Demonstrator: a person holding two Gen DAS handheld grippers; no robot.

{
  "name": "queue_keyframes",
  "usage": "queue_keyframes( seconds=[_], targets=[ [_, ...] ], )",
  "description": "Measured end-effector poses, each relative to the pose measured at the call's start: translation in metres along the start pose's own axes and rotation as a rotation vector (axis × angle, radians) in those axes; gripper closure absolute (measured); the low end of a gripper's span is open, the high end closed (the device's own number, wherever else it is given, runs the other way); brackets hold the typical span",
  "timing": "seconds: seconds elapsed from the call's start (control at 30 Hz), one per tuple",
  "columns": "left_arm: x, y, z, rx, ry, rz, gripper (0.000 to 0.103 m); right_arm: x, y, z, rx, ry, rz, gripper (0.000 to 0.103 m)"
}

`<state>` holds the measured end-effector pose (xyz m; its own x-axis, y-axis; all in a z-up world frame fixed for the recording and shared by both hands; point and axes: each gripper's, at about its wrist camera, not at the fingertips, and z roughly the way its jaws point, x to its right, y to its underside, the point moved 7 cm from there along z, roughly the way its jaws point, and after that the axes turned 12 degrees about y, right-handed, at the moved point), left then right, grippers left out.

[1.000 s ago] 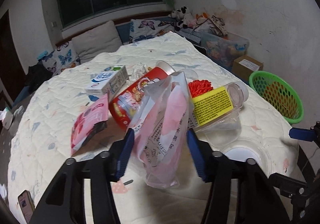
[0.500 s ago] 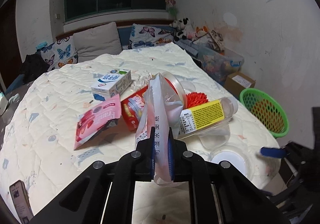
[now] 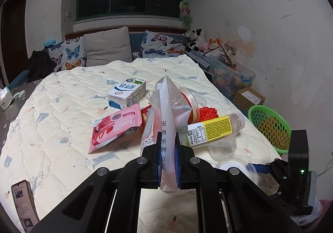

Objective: Collect trash
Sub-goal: 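Grasp the clear plastic bag with left tool while right tool grasps the clear lid, then carry bag and lid over the green basket and open both tools to drop them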

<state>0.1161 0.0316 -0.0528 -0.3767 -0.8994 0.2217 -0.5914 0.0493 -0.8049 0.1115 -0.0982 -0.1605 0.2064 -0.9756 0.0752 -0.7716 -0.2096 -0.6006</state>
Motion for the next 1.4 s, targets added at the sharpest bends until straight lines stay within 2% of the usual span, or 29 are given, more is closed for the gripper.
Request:
queue_keyframes(
  seconds=[0.5, 0.83, 1.13, 1.3, 1.4],
  targets=[
    [0.024, -0.010, 0.007, -0.005, 0.061, 0.042, 0.093, 0.022, 0.003, -0.031, 0.041, 0.012, 0.034, 0.011],
    [0.060, -0.023, 0.023, -0.024, 0.141, 0.084, 0.094, 0.065, 0.000, -0.057, 0.087, 0.048, 0.130, 0.011],
    [0.111, -0.044, 0.059, -0.059, 0.234, 0.145, 0.093, 0.165, -0.003, -0.063, 0.109, 0.201, 0.276, 0.011],
    [0.147, -0.054, 0.091, -0.097, 0.294, 0.175, 0.093, 0.229, 0.007, -0.054, 0.084, 0.293, 0.343, 0.011],
    [0.165, -0.058, 0.109, -0.121, 0.316, 0.192, 0.093, 0.257, 0.017, -0.045, 0.057, 0.316, 0.380, 0.010]
  ],
)
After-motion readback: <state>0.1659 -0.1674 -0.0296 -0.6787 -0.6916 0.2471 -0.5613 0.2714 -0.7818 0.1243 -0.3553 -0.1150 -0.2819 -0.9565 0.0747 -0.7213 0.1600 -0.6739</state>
